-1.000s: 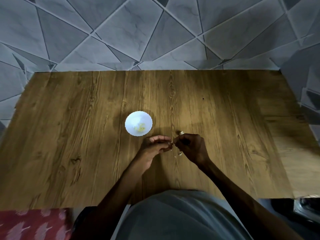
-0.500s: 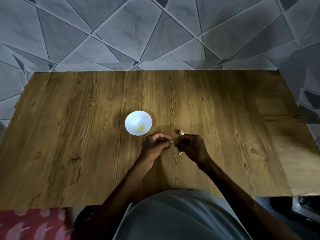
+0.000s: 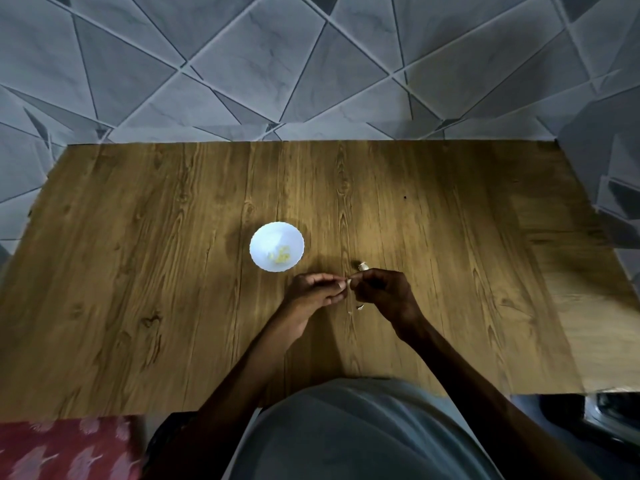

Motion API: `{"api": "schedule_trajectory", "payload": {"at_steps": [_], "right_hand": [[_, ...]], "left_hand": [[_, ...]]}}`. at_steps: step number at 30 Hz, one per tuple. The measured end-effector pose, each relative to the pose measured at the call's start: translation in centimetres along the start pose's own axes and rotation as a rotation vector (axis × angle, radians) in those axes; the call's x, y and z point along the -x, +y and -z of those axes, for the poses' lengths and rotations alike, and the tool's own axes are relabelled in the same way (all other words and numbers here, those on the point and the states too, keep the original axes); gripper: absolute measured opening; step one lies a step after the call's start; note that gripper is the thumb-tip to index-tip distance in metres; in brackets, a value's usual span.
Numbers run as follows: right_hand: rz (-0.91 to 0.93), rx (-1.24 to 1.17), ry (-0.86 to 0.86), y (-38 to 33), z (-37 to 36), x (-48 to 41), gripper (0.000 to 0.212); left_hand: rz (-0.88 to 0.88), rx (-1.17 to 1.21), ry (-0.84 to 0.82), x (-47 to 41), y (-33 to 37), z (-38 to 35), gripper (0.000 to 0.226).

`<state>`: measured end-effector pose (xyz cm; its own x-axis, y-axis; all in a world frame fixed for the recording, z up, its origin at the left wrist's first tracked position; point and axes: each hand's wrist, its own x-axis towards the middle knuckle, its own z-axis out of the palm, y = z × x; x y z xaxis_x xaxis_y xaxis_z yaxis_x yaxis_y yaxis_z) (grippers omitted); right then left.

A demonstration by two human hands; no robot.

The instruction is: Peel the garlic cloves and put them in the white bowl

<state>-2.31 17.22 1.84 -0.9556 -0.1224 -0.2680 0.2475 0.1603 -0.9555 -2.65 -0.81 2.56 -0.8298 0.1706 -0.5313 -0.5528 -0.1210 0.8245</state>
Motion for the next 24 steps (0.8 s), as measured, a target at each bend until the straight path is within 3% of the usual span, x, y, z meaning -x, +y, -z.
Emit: {"api": "schedule_trajectory", "payload": {"at_steps": [8, 18, 24], "right_hand": [[-0.010, -0.124, -0.043, 0.3, 0.2, 0.0, 0.015], [-0.038, -0.085, -0.094, 0.0, 0.8, 0.0, 0.015], [-0.085, -0.131, -0.138, -0.4, 1.3, 0.1, 0.016]], "left_hand": [[-0.004, -0.050, 0.016, -0.4, -0.1, -0.1, 0.022], [-0.151, -0.507, 0.078, -0.9, -0.6, 0.0, 0.014], [-0.165, -0.480, 0.022, -0.7, -0.6, 0.0, 0.013]]}}
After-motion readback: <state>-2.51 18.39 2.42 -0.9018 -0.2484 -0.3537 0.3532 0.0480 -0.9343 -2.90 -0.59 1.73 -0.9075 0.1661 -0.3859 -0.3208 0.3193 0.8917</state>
